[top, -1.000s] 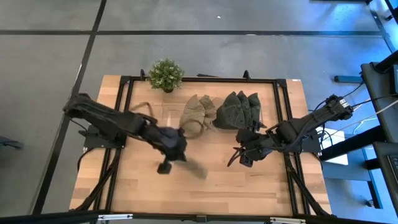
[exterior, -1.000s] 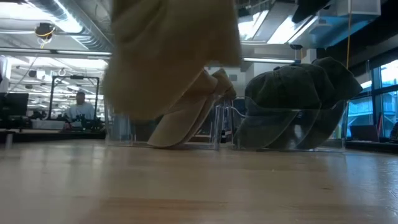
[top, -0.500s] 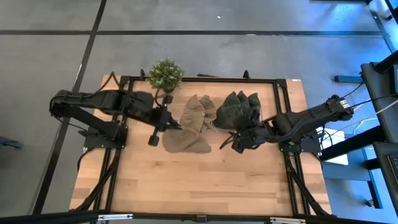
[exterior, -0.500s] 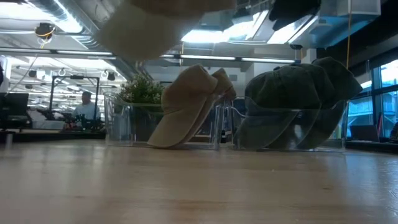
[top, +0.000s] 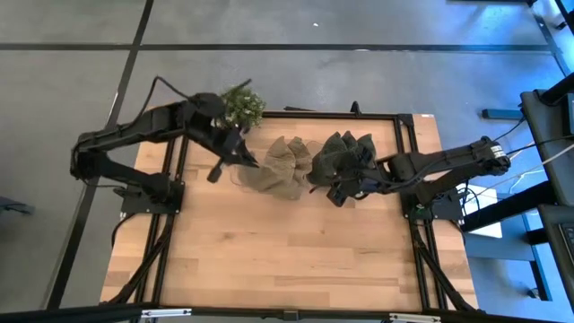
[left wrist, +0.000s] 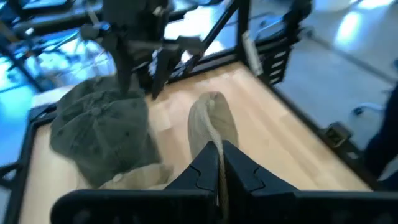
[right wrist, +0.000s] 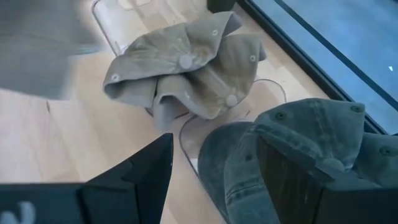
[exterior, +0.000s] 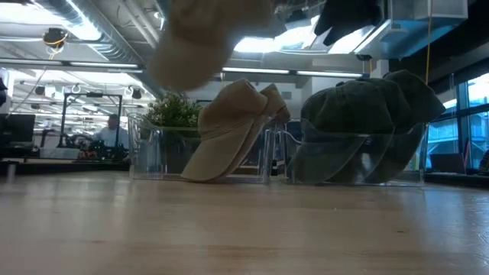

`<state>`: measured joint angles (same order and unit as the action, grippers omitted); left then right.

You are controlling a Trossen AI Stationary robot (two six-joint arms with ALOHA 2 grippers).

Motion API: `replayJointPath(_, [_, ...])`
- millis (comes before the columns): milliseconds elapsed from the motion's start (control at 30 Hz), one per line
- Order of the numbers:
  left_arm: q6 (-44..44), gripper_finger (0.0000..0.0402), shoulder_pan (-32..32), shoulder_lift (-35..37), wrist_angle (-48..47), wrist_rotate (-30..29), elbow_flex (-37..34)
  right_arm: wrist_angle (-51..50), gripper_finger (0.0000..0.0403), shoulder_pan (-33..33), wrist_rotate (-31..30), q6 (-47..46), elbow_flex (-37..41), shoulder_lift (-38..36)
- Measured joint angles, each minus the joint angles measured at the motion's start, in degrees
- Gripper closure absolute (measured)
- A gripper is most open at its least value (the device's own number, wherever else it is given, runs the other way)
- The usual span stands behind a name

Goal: Pick & Place hat
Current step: Put the brown cap into the left transparent bin

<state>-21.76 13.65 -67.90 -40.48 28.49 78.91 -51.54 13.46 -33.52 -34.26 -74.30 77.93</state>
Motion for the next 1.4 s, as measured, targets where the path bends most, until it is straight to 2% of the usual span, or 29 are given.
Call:
replayJointPath(67, [-0.86, 0.0399, 2.6, 0.57, -0.05, 5.17, 0.0, 0.43, 0.0171, -0.6, 0.02, 0.0, 0.0, 0.02])
replayJointPath(133, [-2.27, 0.0399, 5.01, 1.07, -0.55, 7.65, 0.0, 1.21, 0.0171, -1.07, 0.01, -0.03, 0.0, 0.02])
replayJointPath(467, [-12.66, 0.0399, 11.48, -1.17, -9.11, 8.25, 0.02, 4.62, 0.0171, -2.71, 0.11, -0.14, 0.0, 0.02])
replayJointPath(767, [-19.56, 0.0399, 12.83, -5.57, -14.12, 13.99, 0.02, 5.3, 0.0171, -3.61, 0.11, -3.2, 0.0, 0.02])
replayJointPath(1000, [-22.55, 0.0399, 15.06, -4.46, -17.23, 14.41, 0.0, 5.56, 0.0171, -3.61, 0.13, -4.7, 0.0, 0.02])
replayJointPath(1200, [-25.01, 0.0399, 17.0, -3.04, -18.46, 18.68, 0.0, 5.56, 0.0171, -3.61, 0.13, -6.2, 0.0, 0.02])
replayJointPath(1400, [-28.54, 0.0399, 18.72, -3.29, -22.41, 19.03, 0.02, 5.58, 0.0171, -3.61, 0.11, -6.21, 0.0, 0.02])
